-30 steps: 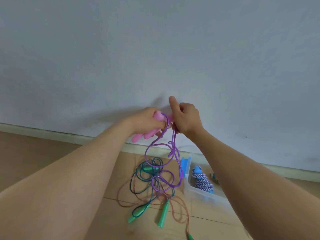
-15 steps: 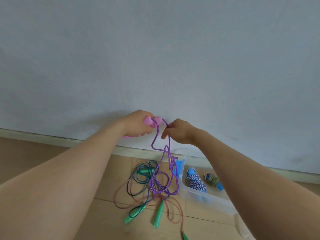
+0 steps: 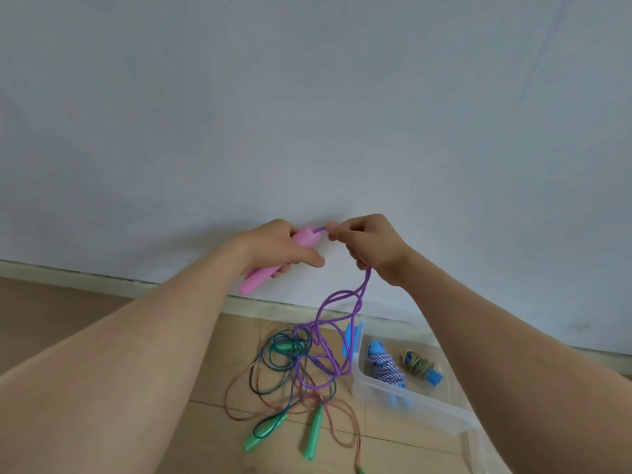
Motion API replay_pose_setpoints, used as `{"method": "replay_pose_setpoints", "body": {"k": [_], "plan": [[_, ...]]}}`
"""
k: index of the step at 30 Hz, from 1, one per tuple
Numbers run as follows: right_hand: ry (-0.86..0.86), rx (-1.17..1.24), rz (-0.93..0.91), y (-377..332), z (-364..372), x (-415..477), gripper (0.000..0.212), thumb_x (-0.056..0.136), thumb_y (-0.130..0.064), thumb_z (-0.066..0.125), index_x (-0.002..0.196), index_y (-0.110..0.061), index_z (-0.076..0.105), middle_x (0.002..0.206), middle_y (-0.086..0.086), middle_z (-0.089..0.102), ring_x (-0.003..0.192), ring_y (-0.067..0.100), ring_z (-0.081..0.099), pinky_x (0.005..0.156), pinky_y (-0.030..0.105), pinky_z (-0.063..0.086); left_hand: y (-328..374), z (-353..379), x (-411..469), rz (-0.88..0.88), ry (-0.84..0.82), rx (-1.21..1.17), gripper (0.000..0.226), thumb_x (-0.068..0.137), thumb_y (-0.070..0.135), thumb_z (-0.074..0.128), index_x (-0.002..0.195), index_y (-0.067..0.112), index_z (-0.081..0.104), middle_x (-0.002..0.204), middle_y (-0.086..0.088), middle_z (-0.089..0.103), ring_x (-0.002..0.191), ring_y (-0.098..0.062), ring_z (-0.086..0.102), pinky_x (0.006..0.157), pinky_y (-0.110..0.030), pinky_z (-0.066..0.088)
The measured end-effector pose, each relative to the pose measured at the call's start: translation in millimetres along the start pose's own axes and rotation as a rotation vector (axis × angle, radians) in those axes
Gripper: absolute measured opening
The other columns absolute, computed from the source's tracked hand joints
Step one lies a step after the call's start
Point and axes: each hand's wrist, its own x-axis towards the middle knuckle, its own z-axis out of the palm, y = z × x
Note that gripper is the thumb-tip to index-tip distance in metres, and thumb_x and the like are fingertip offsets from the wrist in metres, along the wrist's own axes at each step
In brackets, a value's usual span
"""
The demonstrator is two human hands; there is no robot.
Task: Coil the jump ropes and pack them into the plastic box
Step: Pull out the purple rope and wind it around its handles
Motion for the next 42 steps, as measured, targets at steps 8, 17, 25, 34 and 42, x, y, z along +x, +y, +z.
{"method": "replay_pose_setpoints", "body": {"k": [8,17,25,34,42], "plan": [[0.194,-0.078,-0.101,4,14,13,0.036,0.109,-0.037,0.054,0.094,-0.011,0.074,0.048,-0.019,0.046,0.048,0.004,0.039,0.057,0.023,0.035,8,-2,-8,-0.112,-0.276,-0.474,0.026,0.095,0.009,0.068,0.116,0.007,0.053,0.092,-0.017,0.074,0.071,-0.029,0.072,0.071,-0.048,0.064],[-0.022,-0.220,0.026,18,40,5,0.041,0.112,-0.033,0.032,0.099,-0.015,0.066,0.069,0.014,0.064,0.062,0.027,0.066,0.065,0.036,0.055,9,-3,-2,0.014,-0.117,-0.444,0.018,0.093,-0.001,0.063,0.086,0.011,0.051,0.061,-0.003,0.047,0.046,-0.013,0.039,0.045,-0.025,0.041],[-0.522,-0.242,0.183,22,64,0,0.022,0.105,-0.015,0.051,0.121,-0.010,0.065,0.107,0.010,0.080,0.090,0.012,0.072,0.082,0.028,0.053,7,1,7,-0.027,0.021,-0.508,0.030,0.093,0.019,0.077,0.116,0.007,0.061,0.096,-0.010,0.074,0.050,-0.011,0.048,0.048,-0.028,0.046],[-0.823,-1.008,0.336,39,60,-14,0.036,0.103,-0.045,0.058,0.126,-0.021,0.071,0.128,0.003,0.070,0.111,0.023,0.072,0.087,0.040,0.061,30,-9,14,0.158,0.452,-0.750,0.009,0.086,0.009,0.065,0.086,0.008,0.056,0.067,-0.002,0.051,0.043,-0.017,0.036,0.047,-0.028,0.042],[-0.555,-0.900,0.219,38,40,-14,0.025,0.090,-0.019,0.057,0.099,-0.022,0.081,0.098,-0.001,0.075,0.089,0.023,0.072,0.078,0.032,0.055,5,-5,23,0.139,0.555,-0.192,0.020,0.078,0.012,0.070,0.086,0.016,0.053,0.067,-0.004,0.051,0.041,-0.025,0.049,0.042,-0.030,0.049]]}}
